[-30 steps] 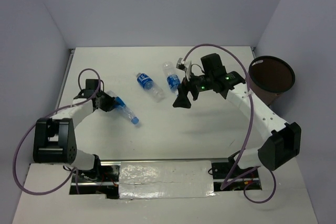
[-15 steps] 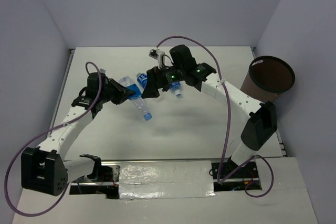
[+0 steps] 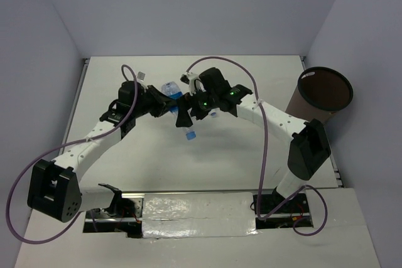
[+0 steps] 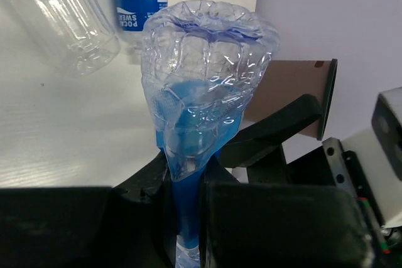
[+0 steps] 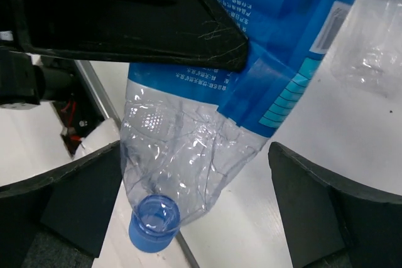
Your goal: Put the plastic bottles in the bin
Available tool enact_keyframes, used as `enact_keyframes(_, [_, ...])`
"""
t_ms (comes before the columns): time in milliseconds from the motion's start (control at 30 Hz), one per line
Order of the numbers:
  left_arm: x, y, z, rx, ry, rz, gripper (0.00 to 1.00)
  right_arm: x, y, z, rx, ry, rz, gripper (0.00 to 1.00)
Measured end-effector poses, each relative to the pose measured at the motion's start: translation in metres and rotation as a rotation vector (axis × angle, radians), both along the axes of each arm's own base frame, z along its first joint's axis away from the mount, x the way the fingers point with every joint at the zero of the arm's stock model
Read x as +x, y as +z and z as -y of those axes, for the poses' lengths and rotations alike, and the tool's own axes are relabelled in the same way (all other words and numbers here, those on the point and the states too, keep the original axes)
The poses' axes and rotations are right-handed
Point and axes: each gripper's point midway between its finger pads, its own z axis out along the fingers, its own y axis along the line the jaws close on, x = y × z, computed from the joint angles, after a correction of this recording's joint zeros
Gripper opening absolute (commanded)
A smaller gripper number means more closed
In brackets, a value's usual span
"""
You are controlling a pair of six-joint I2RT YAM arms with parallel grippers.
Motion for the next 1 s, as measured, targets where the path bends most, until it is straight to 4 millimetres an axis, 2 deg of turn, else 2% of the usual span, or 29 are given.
enact_keyframes(133, [0.003, 0.004, 0.012, -0.023, -0.035, 0.033, 0.08, -0.002, -0.011, 0.003, -0.025, -0.01, -0.014, 0.92])
enact_keyframes(167, [0.004, 0.01, 0.015, -0.034, -0.045, 0.058, 0.11, -0.004, -0.012, 0.003, -0.022, -0.007, -0.025, 0.81])
enact_keyframes(200, [0.004, 0.016, 0.018, -0.047, -0.055, 0.085, 0.14, -0.007, -0.012, 0.002, -0.015, -0.001, -0.037, 0.74])
enact_keyframes(233, [0.005, 0.023, 0.021, -0.06, -0.063, 0.112, 0.23, -0.01, -0.011, 0.0, 0.001, 0.01, -0.05, 0.59])
enact_keyframes(300, [0.007, 0.028, 0.022, -0.069, -0.069, 0.15, 0.34, -0.012, -0.007, -0.002, 0.027, 0.013, -0.075, 0.45])
enact_keyframes(333, [0.008, 0.031, 0.023, -0.081, -0.07, 0.168, 0.45, -0.013, -0.005, -0.002, 0.04, 0.013, -0.091, 0.34])
enact_keyframes(400, [0.009, 0.033, 0.023, -0.091, -0.073, 0.19, 0.53, -0.013, -0.003, 0.001, 0.055, 0.018, -0.103, 0.26])
enact_keyframes(433, [0.009, 0.035, 0.023, -0.097, -0.076, 0.202, 0.61, -0.012, -0.001, 0.002, 0.059, 0.02, -0.102, 0.2])
enact_keyframes(500, [0.008, 0.037, 0.025, -0.109, -0.083, 0.215, 0.69, -0.012, 0.002, 0.004, 0.065, 0.037, -0.082, 0.15])
enact_keyframes(533, [0.008, 0.04, 0.026, -0.121, -0.09, 0.219, 0.78, -0.012, 0.004, 0.004, 0.066, 0.043, -0.069, 0.13])
enact_keyframes(633, [0.005, 0.048, 0.03, -0.138, -0.113, 0.244, 0.9, -0.013, 0.013, 0.009, 0.065, 0.061, -0.015, 0.1])
enact_keyframes(700, [0.005, 0.052, 0.031, -0.129, -0.123, 0.254, 0.91, -0.012, 0.018, 0.015, 0.053, 0.064, 0.024, 0.09])
enact_keyframes(733, [0.006, 0.056, 0.032, -0.117, -0.129, 0.262, 0.98, -0.008, 0.019, 0.021, 0.041, 0.059, 0.052, 0.09])
enact_keyframes(800, [0.007, 0.067, 0.033, -0.081, -0.134, 0.28, 0.99, -0.002, 0.026, 0.031, 0.029, 0.06, 0.114, 0.09])
enact_keyframes(900, [0.018, 0.089, 0.026, -0.014, -0.091, 0.322, 0.99, 0.02, 0.039, 0.064, -0.008, 0.026, 0.228, 0.09])
enact_keyframes(1000, [0.032, 0.103, 0.008, 0.056, -0.004, 0.357, 0.99, 0.05, 0.054, 0.117, -0.062, -0.056, 0.342, 0.09])
